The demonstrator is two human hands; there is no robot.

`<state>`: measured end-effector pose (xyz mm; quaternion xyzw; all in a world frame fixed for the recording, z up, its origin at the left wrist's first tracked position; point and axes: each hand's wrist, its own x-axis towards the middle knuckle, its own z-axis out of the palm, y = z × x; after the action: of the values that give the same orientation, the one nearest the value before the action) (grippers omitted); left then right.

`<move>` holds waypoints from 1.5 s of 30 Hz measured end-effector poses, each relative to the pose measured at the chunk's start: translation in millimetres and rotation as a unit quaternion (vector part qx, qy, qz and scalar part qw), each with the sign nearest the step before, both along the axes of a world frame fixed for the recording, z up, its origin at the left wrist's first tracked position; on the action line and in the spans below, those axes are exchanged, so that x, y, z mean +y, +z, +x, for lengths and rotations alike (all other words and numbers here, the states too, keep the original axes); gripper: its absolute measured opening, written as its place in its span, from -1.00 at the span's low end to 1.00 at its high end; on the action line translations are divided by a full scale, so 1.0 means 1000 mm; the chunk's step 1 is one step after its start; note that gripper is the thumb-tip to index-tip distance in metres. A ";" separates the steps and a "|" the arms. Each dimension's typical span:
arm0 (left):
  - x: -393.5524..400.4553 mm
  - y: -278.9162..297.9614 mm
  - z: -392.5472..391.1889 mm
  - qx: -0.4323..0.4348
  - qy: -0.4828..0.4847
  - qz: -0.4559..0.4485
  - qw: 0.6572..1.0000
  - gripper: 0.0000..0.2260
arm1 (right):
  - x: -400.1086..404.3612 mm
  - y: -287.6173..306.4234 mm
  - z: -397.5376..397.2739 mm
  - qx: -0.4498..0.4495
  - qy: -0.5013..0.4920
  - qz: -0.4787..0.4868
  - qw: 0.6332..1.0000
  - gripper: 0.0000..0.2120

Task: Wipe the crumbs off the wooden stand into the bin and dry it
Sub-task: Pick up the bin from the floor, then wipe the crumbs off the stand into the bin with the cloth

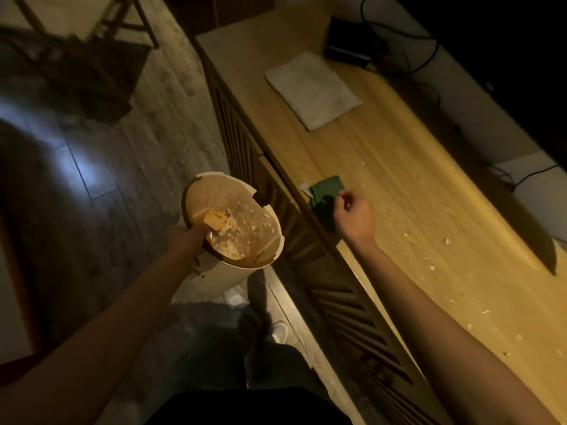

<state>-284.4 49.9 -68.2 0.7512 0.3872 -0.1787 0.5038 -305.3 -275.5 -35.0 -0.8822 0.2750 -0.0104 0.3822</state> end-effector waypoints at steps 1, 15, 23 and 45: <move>-0.001 0.001 0.005 0.002 0.001 -0.001 1.000 -0.57 | -0.012 -0.001 0.012 0.033 -0.003 -0.016 0.999 -0.70; -0.001 -0.023 0.062 0.026 -0.020 -0.009 0.999 -0.52 | -0.038 -0.016 0.069 0.250 0.051 0.068 0.965 -0.64; -0.003 -0.038 0.085 0.038 -0.022 -0.030 0.999 -0.43 | -0.053 -0.012 0.088 0.101 0.009 0.265 0.959 -0.67; -0.043 -0.086 0.076 0.039 0.041 0.114 0.992 -0.70 | -0.297 -0.063 0.350 0.092 0.088 -0.213 0.969 -0.59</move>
<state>-208.8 7.3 -154.6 0.7795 0.4552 -0.1414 0.4064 44.9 -572.5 -97.6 -0.9613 0.2214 0.0460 0.1576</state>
